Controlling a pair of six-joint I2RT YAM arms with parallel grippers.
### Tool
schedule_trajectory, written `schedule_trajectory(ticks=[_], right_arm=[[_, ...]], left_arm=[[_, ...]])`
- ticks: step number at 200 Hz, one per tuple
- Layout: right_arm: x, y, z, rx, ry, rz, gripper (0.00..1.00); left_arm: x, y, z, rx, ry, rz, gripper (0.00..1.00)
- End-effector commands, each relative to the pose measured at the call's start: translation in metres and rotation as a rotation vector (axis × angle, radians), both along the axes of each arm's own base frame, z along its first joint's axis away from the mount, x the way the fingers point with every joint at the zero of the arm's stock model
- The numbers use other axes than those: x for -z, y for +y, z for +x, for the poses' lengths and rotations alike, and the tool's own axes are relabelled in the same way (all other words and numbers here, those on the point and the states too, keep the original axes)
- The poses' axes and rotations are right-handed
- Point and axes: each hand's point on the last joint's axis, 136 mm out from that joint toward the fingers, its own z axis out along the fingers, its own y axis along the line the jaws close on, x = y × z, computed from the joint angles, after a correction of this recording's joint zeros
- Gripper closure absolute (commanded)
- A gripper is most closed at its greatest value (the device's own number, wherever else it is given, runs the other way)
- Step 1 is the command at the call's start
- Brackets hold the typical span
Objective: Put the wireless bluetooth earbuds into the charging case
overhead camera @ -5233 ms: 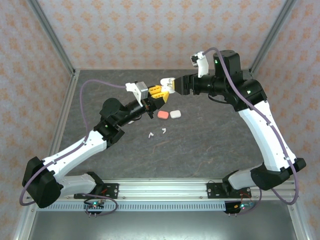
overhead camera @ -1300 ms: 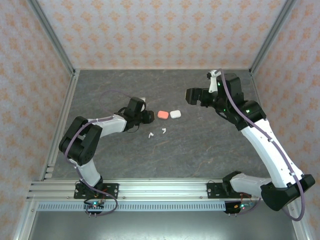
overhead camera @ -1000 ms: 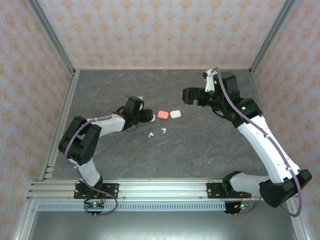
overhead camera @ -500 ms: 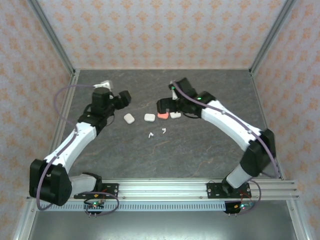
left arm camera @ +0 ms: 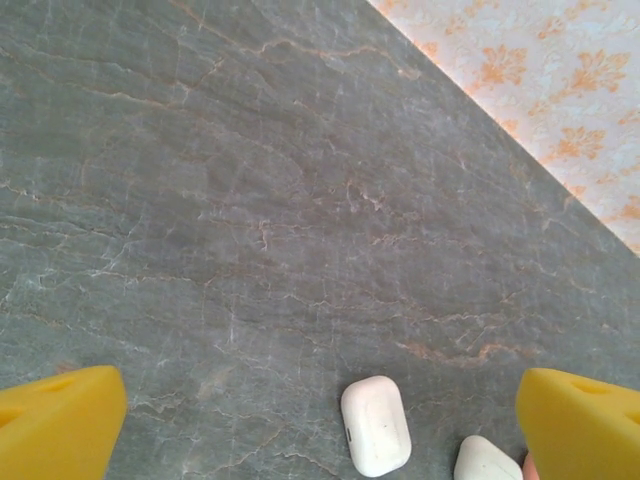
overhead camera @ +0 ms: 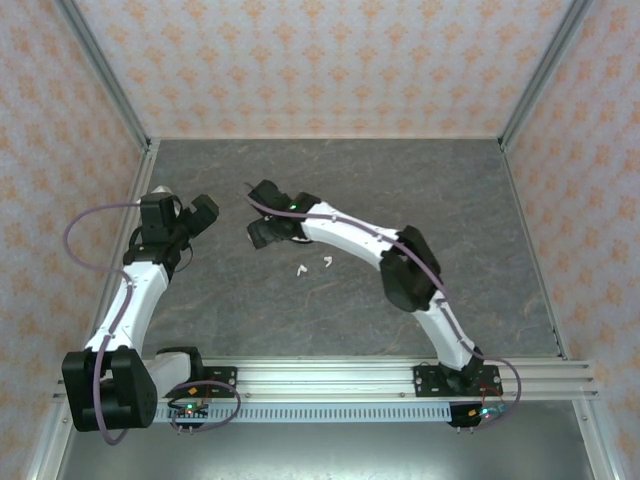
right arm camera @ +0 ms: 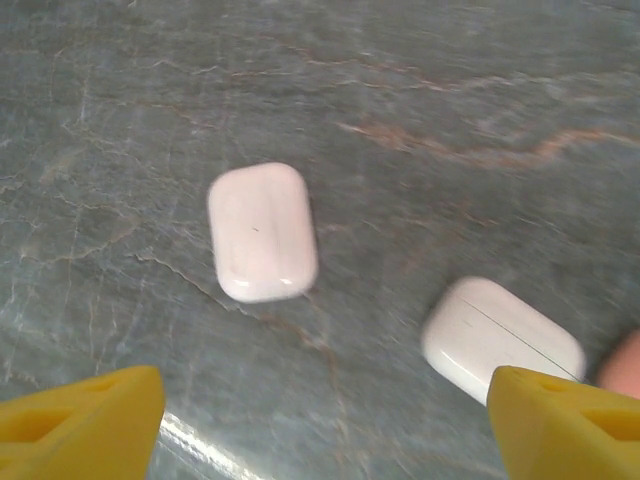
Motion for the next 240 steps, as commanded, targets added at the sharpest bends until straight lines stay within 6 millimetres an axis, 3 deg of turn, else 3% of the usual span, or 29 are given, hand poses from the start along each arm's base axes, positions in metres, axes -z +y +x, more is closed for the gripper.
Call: schedule_trajectory(ticks=[1,63,168,204,234,240], right_arm=[[0.018,-0.001,0.011,-0.005,-0.032,-0.111,0.16],[0.062,0.023,0.028,-0.042,-0.024,-0.163,0.21],[0.086,0.027,0.015,-0.101,0.047,-0.174,0.46],[0.073,0.027,0.005,-0.151,0.07,-0.161,0.55],[0.028,0.021,0.01,-0.159,-0.027,-0.13,0.58],[0.012,0.018,0.011,-0.161,-0.056,-0.114,0.58]], left_arm=[[0.003,-0.001,-0.007,0.004,0.014,-0.029,0.0],[0.004,0.001,-0.01,-0.006,0.016,-0.032,0.0],[0.004,0.001,-0.009,-0.008,0.012,-0.038,0.0],[0.002,-0.003,-0.009,0.018,0.013,-0.038,0.0],[-0.005,-0.013,-0.006,0.076,-0.001,-0.057,0.05],[-0.008,-0.015,-0.006,0.092,-0.006,-0.063,0.06]])
